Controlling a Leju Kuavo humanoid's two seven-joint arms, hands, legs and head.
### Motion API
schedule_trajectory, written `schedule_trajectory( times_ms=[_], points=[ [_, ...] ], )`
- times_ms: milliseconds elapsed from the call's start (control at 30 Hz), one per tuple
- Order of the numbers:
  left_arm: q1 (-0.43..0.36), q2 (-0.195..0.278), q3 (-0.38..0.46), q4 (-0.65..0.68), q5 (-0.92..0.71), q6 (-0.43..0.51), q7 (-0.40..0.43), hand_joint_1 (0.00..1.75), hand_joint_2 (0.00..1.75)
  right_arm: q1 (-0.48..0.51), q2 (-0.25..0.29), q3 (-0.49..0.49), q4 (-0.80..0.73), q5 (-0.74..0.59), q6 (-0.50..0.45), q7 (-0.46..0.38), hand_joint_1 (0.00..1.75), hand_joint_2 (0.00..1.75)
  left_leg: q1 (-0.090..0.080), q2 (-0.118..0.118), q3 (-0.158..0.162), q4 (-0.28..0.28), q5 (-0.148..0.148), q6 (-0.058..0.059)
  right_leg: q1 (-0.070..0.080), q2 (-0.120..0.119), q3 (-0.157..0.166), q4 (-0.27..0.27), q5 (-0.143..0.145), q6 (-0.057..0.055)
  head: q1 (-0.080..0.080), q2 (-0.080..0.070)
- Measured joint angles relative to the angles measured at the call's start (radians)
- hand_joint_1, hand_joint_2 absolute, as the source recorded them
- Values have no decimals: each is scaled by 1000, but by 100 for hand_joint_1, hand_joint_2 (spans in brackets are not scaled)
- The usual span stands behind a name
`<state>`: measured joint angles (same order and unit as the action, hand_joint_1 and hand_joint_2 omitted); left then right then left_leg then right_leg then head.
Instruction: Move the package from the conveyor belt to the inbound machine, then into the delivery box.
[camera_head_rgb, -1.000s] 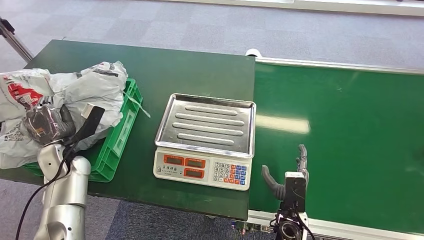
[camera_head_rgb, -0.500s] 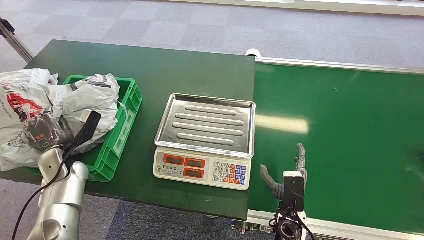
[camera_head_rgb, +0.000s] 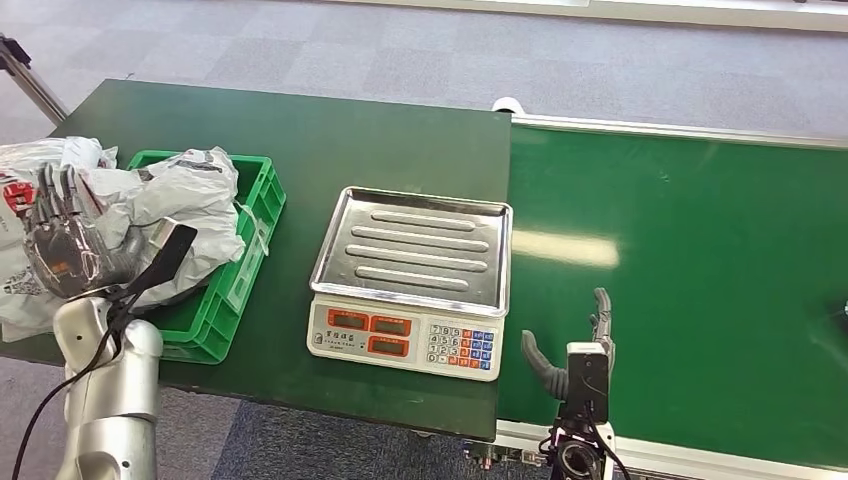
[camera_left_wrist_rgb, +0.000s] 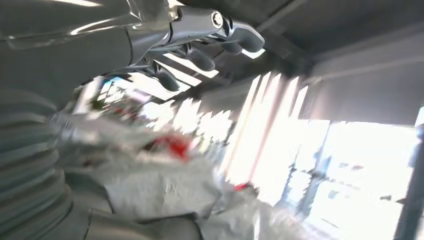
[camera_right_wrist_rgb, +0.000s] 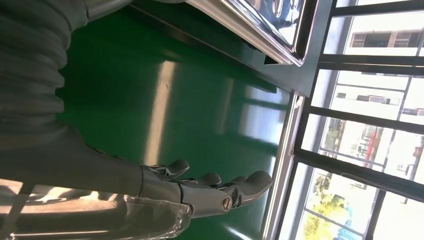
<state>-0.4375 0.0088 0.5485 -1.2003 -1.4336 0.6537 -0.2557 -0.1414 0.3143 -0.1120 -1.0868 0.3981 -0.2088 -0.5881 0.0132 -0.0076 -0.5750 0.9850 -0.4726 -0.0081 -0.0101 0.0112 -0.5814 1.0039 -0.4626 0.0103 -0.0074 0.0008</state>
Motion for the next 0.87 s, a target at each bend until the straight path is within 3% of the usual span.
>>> schedule_trajectory(
  times_ms=[133,233,367,667,867],
  points=[
    [-28,-89,116,-183,97,0,-341,0,175,-4,4,0,4,-14,-6,-13,0,175,0,0,0,0,0,0,0,0,0,0,0,0,0,0],
    [-46,-143,186,-274,212,0,-429,0,175,-5,5,1,6,-24,-12,-18,0,175,0,0,0,0,0,0,0,0,0,0,0,0,0,0],
    [-41,-187,205,-351,353,0,-440,0,0,-6,6,5,7,-32,-17,-24,0,175,0,-2,0,0,0,0,0,-1,0,0,0,0,0,0],
    [50,-213,38,-376,659,-1,-445,0,0,-6,6,19,7,-40,-33,-46,0,175,0,-2,0,0,0,0,0,-1,1,0,0,0,0,0],
    [167,-180,-213,-387,1000,-52,-445,0,0,0,4,50,-8,-37,-56,-101,0,175,0,-3,0,0,0,0,0,-1,0,0,0,0,0,0]
  ],
)
